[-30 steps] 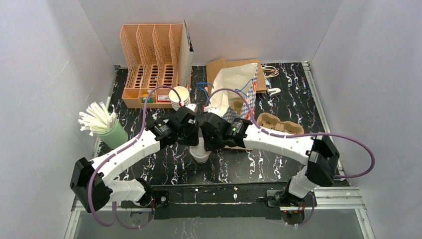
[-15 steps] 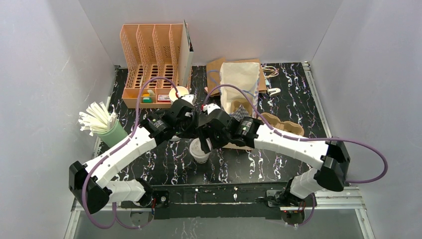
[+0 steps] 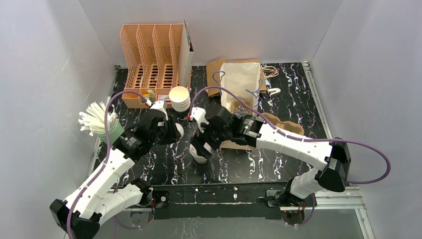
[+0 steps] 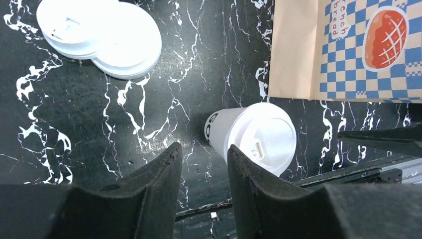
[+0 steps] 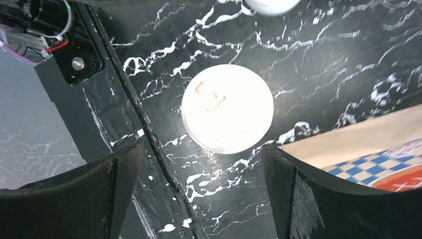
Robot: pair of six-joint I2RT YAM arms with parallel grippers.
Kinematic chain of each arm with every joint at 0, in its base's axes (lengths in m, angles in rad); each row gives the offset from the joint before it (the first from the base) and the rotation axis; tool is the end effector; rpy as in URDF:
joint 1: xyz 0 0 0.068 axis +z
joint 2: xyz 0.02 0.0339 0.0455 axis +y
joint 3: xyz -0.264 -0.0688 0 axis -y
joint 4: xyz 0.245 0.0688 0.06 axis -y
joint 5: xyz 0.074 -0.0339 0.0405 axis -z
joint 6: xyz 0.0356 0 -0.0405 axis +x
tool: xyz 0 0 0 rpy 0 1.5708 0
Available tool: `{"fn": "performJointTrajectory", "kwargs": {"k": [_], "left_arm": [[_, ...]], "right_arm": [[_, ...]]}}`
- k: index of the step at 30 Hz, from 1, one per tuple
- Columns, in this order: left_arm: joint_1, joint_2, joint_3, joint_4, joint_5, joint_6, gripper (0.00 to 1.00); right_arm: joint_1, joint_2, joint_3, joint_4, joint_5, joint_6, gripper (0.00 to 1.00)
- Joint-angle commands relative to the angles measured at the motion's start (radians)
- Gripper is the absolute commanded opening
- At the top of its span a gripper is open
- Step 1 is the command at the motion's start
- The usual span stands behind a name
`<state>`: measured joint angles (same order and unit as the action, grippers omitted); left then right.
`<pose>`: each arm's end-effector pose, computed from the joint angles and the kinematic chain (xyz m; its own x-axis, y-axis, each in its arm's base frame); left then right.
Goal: Pack the takeout coffee
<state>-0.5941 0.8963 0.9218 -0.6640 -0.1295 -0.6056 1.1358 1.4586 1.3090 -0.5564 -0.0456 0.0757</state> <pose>0.1569 -0.1005 0.3208 -0.6731 -0.2265 -0.7040 0.1046 0.9132 -0.3938 0.1355 0.2954 0.3276 -0.3422 -0.5572 -0.7565 -0.8972 0.4329 0.0870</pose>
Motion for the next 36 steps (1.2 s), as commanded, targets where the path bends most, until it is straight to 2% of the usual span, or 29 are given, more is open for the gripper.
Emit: {"fn": "performJointTrajectory", "kwargs": {"k": [1, 6, 10, 14, 25, 36], "left_arm": [[0.037, -0.054, -0.044, -0.040, 0.023, -0.032, 0.37], [0.066, -0.081, -0.139, 0.002, 0.094, -0.071, 0.39], [0.076, -0.106, -0.184, 0.050, 0.163, -0.100, 0.45], [0.077, -0.112, -0.208, 0.087, 0.205, -0.115, 0.48], [0.077, -0.079, -0.271, 0.171, 0.283, -0.126, 0.48], [0.077, -0.045, -0.272, 0.189, 0.292, -0.116, 0.48]], "right_arm": [[0.009, 0.040, 0.142, -0.057, -0.050, -0.149, 0.98], [-0.006, 0.167, 0.237, -0.146, -0.061, -0.165, 0.98], [-0.061, 0.198, 0.244, -0.136, -0.143, -0.127, 0.98], [-0.068, 0.224, 0.255, -0.146, -0.137, -0.123, 0.98], [-0.067, 0.254, 0.270, -0.183, -0.121, -0.114, 0.98], [-0.054, 0.284, 0.256, -0.192, -0.091, -0.117, 0.98]]}}
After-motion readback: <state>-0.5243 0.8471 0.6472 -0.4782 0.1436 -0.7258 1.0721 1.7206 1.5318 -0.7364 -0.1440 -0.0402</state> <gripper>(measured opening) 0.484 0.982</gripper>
